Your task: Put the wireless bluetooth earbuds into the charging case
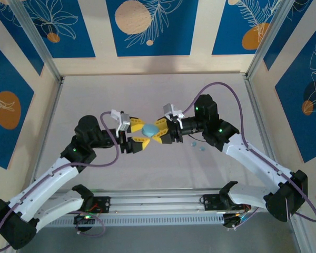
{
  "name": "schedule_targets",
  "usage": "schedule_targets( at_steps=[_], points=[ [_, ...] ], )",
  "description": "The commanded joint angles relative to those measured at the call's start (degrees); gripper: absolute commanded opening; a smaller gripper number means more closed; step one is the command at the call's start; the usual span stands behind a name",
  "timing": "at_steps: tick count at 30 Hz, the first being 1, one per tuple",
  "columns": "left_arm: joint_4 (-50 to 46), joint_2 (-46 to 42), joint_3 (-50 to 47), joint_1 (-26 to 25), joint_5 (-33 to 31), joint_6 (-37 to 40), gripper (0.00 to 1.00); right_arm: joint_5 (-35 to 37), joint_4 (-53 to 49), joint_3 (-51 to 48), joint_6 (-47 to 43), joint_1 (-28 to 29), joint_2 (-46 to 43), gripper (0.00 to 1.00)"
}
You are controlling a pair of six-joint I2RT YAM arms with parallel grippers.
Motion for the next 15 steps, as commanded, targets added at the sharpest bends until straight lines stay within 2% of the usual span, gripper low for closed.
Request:
schedule_targets(
  at_steps=[1, 7, 15],
  points=[
    [0.6, 0.5, 1.6, -0.5, 1.5, -0.3, 0.67, 0.4, 0.9, 0.1, -0.1, 0.5, 0.1, 0.24],
    [4.7, 0.8, 1.2, -1.1, 0.3, -3.1, 0.65, 0.6, -0.3, 0.5, -1.3, 0.5, 0.1, 0.24],
    [3.6, 1.2, 1.7, -1.5, 0.3, -1.9, 0.64, 1.0, 1.1, 0.2, -0.7, 1.0, 0.1, 0.24]
  ],
)
